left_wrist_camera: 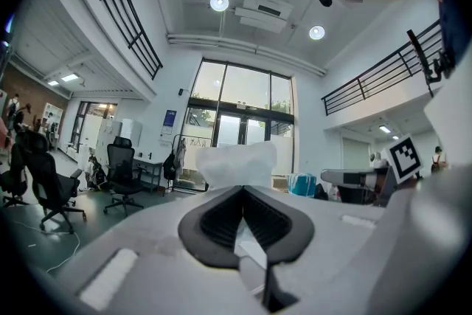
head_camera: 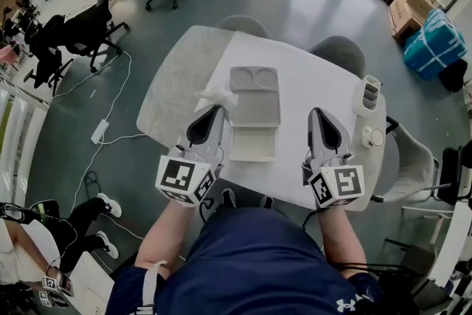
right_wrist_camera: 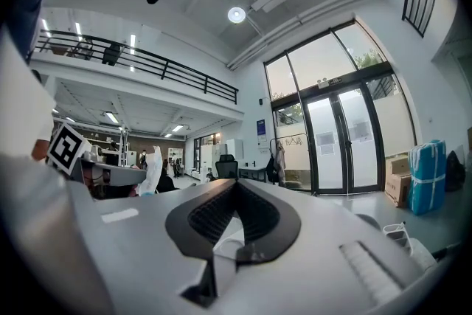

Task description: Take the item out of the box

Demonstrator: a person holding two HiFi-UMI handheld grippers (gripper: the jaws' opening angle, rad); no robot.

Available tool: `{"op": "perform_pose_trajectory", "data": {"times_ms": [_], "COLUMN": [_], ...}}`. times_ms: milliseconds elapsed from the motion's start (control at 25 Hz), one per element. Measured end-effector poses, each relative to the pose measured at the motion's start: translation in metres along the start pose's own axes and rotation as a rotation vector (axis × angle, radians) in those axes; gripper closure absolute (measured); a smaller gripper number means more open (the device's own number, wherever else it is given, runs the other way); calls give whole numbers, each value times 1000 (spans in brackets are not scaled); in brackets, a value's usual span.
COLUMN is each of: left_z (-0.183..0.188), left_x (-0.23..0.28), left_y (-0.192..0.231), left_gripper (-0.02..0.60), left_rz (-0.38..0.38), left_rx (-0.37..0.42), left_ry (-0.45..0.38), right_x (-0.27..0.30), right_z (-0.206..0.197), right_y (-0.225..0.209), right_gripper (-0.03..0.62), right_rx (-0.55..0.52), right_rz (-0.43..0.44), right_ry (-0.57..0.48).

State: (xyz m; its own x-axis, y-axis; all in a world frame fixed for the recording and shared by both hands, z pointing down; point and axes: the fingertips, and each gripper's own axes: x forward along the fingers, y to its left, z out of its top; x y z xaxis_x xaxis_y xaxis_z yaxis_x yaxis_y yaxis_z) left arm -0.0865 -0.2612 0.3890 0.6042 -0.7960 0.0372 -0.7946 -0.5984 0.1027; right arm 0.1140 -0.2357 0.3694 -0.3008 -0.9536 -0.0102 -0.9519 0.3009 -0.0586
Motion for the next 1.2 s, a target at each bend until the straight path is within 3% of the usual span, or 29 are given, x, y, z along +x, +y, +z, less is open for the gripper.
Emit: {"op": "perform_pose_trajectory", "data": {"times_ms": [1200], "left_z": [-4], "left_x": [-2], "left_y": [7], "left_gripper": [578], "left_rz": [-35], "left_rx": [-3], "left_ry": [3], "right_x": [-2], "right_z": [-1], "right_y": [11], "right_gripper": [592], "right_rx": [12], "right_rz": [-17], "right_ry": [-19]}}
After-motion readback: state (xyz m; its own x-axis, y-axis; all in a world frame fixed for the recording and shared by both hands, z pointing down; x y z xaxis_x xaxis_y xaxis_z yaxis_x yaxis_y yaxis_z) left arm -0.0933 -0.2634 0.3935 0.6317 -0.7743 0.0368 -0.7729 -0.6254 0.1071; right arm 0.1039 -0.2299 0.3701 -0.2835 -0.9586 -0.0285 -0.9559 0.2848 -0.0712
